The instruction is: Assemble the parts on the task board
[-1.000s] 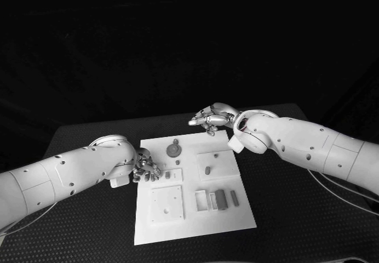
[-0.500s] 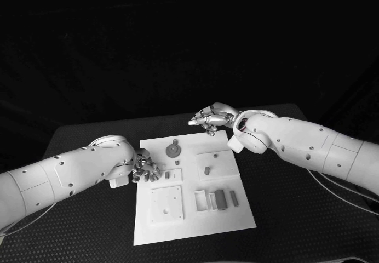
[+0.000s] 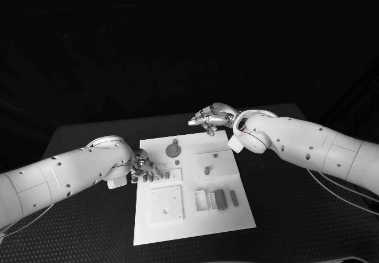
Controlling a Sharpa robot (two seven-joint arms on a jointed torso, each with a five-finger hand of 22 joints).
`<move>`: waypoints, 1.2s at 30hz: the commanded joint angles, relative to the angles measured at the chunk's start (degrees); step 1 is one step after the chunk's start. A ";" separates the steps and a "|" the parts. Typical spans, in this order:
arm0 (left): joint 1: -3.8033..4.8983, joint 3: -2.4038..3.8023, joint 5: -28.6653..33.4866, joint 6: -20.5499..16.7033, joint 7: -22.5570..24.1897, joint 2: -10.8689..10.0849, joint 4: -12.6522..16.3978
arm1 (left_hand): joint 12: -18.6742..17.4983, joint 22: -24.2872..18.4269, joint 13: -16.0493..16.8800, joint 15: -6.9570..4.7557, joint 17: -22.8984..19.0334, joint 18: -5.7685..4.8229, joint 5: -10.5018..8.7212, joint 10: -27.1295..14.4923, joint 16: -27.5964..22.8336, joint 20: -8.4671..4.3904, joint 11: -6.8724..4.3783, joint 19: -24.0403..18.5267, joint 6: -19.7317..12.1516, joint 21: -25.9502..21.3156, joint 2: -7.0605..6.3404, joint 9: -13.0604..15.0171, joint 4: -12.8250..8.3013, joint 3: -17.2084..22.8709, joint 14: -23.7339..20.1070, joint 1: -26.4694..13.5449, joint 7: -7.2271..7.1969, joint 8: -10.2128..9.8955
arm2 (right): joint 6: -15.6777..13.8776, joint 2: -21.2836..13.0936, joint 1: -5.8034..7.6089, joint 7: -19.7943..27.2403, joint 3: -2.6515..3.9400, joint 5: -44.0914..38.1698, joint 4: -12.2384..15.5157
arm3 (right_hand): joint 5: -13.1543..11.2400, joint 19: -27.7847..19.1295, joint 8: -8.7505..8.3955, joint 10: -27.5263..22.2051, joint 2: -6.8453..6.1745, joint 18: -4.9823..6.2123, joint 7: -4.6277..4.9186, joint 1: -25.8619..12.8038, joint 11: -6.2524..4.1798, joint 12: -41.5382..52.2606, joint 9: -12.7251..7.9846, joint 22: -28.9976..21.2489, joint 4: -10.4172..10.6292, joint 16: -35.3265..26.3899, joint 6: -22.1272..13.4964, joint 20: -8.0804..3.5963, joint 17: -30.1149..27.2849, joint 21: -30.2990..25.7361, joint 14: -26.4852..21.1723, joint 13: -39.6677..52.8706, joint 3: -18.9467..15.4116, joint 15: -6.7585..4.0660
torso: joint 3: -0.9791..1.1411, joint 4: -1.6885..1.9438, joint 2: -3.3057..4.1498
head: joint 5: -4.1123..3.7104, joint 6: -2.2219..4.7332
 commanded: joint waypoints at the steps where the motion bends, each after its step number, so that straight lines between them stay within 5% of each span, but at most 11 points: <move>1: -0.50 -0.34 -0.18 -0.67 -0.33 -0.14 -0.09 | -0.20 0.95 0.09 -0.27 0.08 1.84 -0.31 -0.31 -0.22 -0.20 0.03 -0.30 -0.51 -0.34 -0.80 0.12 0.54 -0.02 -0.50 -0.12 0.05 -0.15 | 0.38 0.00 -0.04 0.37 0.01 -0.05 0.04 | 0.11 0.04 -0.40 -0.30 0.20 1.80 0.50 -0.11 0.03 0.15 0.07 0.92 -0.06 0.22 -0.14 -0.29 -0.07 -0.38 -0.53 -0.10 -0.29 -0.03 | 0.01 0.00 0.02 | -0.01 -0.03; 10: -0.51 -0.25 -0.18 -2.72 0.12 -0.75 0.04 | -0.15 0.95 0.15 -0.28 0.15 1.93 -0.37 -0.29 -0.15 -0.23 0.01 -0.23 -0.50 -0.37 -0.89 0.28 1.13 -0.01 -0.53 -0.51 0.03 -0.06 | 0.39 0.03 -0.04 0.36 0.00 -0.05 0.01 | 0.11 0.03 -0.40 -0.31 0.20 1.80 0.51 -0.10 0.03 0.15 0.07 0.91 -0.07 0.21 -0.15 -0.29 -0.08 -0.38 -0.54 -0.11 -0.29 -0.02 | 0.03 0.00 0.02 | 0.04 0.07; 16: -0.49 0.22 4.42 -7.62 2.65 -2.82 0.53 | -0.46 0.89 0.06 -0.17 0.02 2.00 -0.25 -0.91 -0.51 -0.20 0.17 -0.66 -1.22 -0.70 0.13 0.30 0.57 0.28 -0.88 0.51 0.24 -0.37 | 0.26 -0.12 -0.05 0.27 0.00 -0.09 -0.03 | 0.11 0.04 -0.41 -0.31 0.29 1.80 0.50 0.03 0.03 0.17 0.07 0.92 -0.14 0.22 -0.15 -0.30 -0.08 -0.38 -0.54 -0.13 -0.21 -0.02 | 0.05 -0.02 -0.01 | 0.00 0.23; 20: -0.46 1.92 9.79 -12.39 7.60 -4.69 1.29 | -3.43 -0.23 -1.19 2.33 -1.77 1.28 0.18 -6.68 -4.43 1.88 2.66 -5.90 -6.90 -4.25 1.63 -0.88 -1.93 0.84 -5.32 2.72 2.78 -3.39 | 0.20 -0.34 -0.05 0.25 0.00 -0.10 -0.13 | 0.11 0.05 -0.40 -0.31 0.35 1.80 0.50 0.17 0.03 0.18 0.08 0.92 -0.23 0.22 -0.14 -0.31 -0.09 -0.37 -0.53 -0.14 -0.16 -0.02 | 0.03 0.11 -0.04 | -0.09 0.35; 24: -0.42 2.84 11.58 -16.99 12.79 -6.10 2.51 | -7.23 -2.50 -3.63 5.11 -4.60 1.07 1.49 -10.52 -9.64 4.77 5.39 -10.55 -10.12 -8.75 1.63 -2.92 -5.27 2.77 -9.90 7.02 4.89 -5.55 | 0.14 -0.45 -0.05 0.22 0.00 -0.10 -0.12 | 0.11 0.05 -0.40 -0.32 0.36 1.80 0.50 0.19 0.03 0.19 0.08 0.92 -0.24 0.23 -0.14 -0.31 -0.09 -0.37 -0.53 -0.14 -0.16 -0.02 | 0.03 0.11 -0.05 | -0.07 0.43; 30: -0.41 3.00 10.89 -23.41 22.32 -6.39 3.26 | -12.07 -4.88 -7.10 6.51 -6.94 1.26 4.80 -10.25 -13.07 6.27 6.86 -10.86 -11.97 -11.85 1.58 -5.81 -7.03 4.00 -10.09 15.04 5.99 -6.91 | 0.10 -0.49 -0.05 0.24 0.00 -0.14 -0.18 | 0.11 0.05 -0.40 -0.32 0.37 1.80 0.50 0.21 0.03 0.19 0.08 0.92 -0.26 0.23 -0.13 -0.31 -0.09 -0.37 -0.53 -0.15 -0.16 -0.02 | 0.02 0.07 -0.03 | 0.09 0.64; 36: -0.46 2.95 -4.98 -27.25 29.57 -5.69 4.50 | -19.14 -6.51 -11.21 8.10 -8.45 1.43 5.03 -10.38 -16.15 7.82 8.53 -12.13 -11.09 -14.48 1.05 -7.80 -7.02 5.10 -11.09 21.24 6.09 -7.36 | 0.02 -0.42 -0.05 0.29 0.00 -0.14 -0.45 | 0.11 0.05 -0.40 -0.32 0.41 1.80 0.50 0.28 0.03 0.20 0.08 0.92 -0.31 0.23 -0.12 -0.32 -0.09 -0.37 -0.53 -0.16 -0.14 -0.02 | -0.01 -0.01 0.02 | 0.28 0.82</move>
